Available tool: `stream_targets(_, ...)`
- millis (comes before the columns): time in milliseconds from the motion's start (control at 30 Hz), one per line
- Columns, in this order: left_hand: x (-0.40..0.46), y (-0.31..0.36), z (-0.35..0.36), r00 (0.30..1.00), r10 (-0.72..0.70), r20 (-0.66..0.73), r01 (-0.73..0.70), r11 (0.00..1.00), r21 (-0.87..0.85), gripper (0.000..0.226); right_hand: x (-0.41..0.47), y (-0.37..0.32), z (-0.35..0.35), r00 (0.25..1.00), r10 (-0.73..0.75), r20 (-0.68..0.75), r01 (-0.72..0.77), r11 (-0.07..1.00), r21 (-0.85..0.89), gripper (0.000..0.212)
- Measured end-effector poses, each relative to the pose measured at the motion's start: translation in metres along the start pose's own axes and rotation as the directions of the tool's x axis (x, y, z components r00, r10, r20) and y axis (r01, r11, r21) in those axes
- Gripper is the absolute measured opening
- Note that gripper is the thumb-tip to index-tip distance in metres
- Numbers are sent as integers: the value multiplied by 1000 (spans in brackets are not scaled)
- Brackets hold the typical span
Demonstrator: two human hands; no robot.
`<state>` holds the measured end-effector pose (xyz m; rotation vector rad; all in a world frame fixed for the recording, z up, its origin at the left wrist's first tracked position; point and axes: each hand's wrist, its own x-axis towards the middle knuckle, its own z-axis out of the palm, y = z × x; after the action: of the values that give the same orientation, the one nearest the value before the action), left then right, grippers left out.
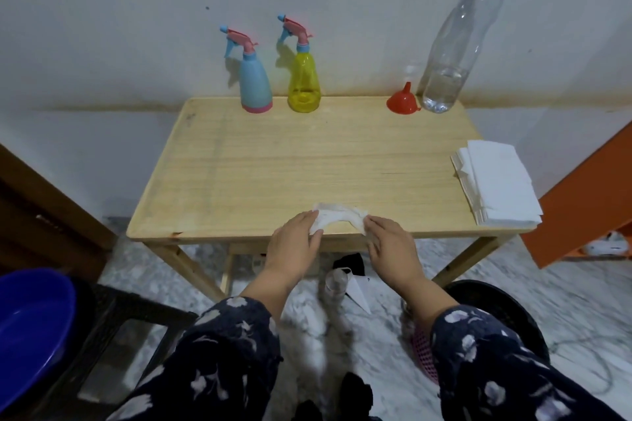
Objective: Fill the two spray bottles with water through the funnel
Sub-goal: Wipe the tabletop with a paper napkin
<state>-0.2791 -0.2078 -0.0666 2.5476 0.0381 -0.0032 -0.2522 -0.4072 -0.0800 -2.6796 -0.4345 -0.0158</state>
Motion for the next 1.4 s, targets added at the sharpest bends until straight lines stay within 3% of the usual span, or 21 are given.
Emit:
stream_targets(100, 14, 8, -2, 997, -45, -59, 36, 987, -154, 38, 17, 0, 0, 996, 66, -54, -59, 991, 118, 29)
stream_targets(267, 51, 20, -5, 977, -113, -179, 60, 959, -278, 29, 57, 8, -21, 955, 287, -69, -251, 912, 324, 27)
stream_targets(500, 136, 48, 1, 966, -48, -254, -18, 968, -250, 26, 144, 53, -56, 975, 206, -80, -165, 919, 359, 30)
stream_targets(700, 238, 61, 20, 987, 6, -160, -33, 986, -165, 44, 223, 105, -66, 965, 235, -116, -179, 914, 364, 32)
stream_targets(933, 334, 56, 42, 997, -34, -65, 31, 999, -44, 50, 299, 151, -60, 990, 85, -108, -56, 967, 247, 42)
stream_targets(1000, 344, 55, 44, 998, -45, -50, 48, 997, 59, 49, 307, 157, -53, 999, 15, -51, -12, 999, 51, 39)
stream_targets(1067, 344, 53, 48, 993, -50, -103, 71, 975, 212, 44, 309, 159, -47, 998, -19, -63, 5, 976, -217, 33)
stream_targets(1167, 341, 57, 52, 971, 5, -237, 59, 963, 261, 41, 311, 154, -47, 982, -100, -163, 63, 974, -219, 32)
stream_targets(1200, 342, 58, 53, 976, 54, -210, 10, 958, 288, 44, 312, 153, -46, 972, -164, -169, 133, 974, -182, 33)
stream_targets(1267, 346, 62, 53, 994, 106, -13, -94, 924, 370, 49, 315, 151, -43, 968, -239, -78, 226, 963, -143, 37)
stream_targets(1333, 348, 64, 55, 984, 48, 172, -118, 898, 424, 57, 315, 151, -42, 978, -176, 113, 193, 969, -157, 45)
stream_targets(1400, 346, 62, 57, 975, -1, 221, -104, 879, 464, 62, 313, 156, -39, 966, -121, 227, 172, 961, -219, 54)
